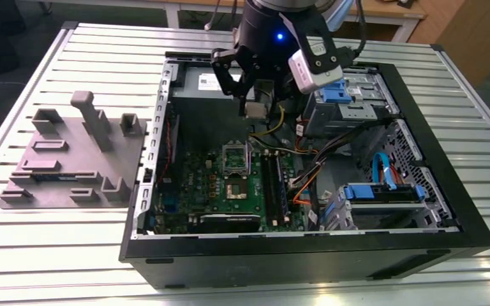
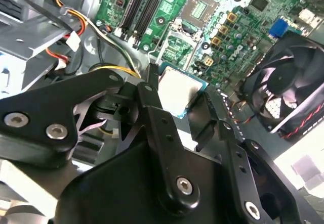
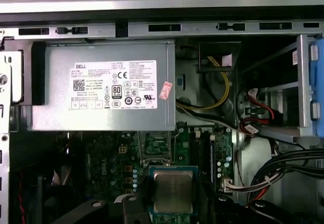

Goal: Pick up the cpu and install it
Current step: 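Place the cpu into insertion slot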

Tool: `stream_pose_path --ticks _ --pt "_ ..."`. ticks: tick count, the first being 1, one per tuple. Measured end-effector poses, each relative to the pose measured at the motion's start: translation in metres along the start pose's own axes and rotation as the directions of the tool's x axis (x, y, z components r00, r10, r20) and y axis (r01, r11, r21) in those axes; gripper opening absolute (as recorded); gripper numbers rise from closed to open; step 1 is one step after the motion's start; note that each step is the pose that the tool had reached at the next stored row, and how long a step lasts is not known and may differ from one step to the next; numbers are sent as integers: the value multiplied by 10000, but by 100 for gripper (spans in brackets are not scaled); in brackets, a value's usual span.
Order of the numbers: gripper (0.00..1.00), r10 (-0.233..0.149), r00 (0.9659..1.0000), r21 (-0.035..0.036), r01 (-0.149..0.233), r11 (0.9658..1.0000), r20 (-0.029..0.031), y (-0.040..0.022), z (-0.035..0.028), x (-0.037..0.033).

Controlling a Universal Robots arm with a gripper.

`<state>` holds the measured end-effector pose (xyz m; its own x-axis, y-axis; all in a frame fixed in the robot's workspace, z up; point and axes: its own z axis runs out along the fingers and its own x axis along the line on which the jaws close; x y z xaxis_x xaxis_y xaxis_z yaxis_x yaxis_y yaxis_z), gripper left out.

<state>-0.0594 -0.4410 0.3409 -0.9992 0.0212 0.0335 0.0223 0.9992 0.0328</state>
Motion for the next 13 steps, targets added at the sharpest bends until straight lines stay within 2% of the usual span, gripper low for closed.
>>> stream_pose_path --ticks 2,5,8,13 --pt "47 -25 10000 5 25 10000 -28 -28 16 7" --pt "47 -29 10000 2 29 10000 -27 -63 33 11" --pt "47 -71 10000 1 71 10000 -14 -69 47 12" --pt "47 -372 9993 13 372 9993 -13 -83 98 20"
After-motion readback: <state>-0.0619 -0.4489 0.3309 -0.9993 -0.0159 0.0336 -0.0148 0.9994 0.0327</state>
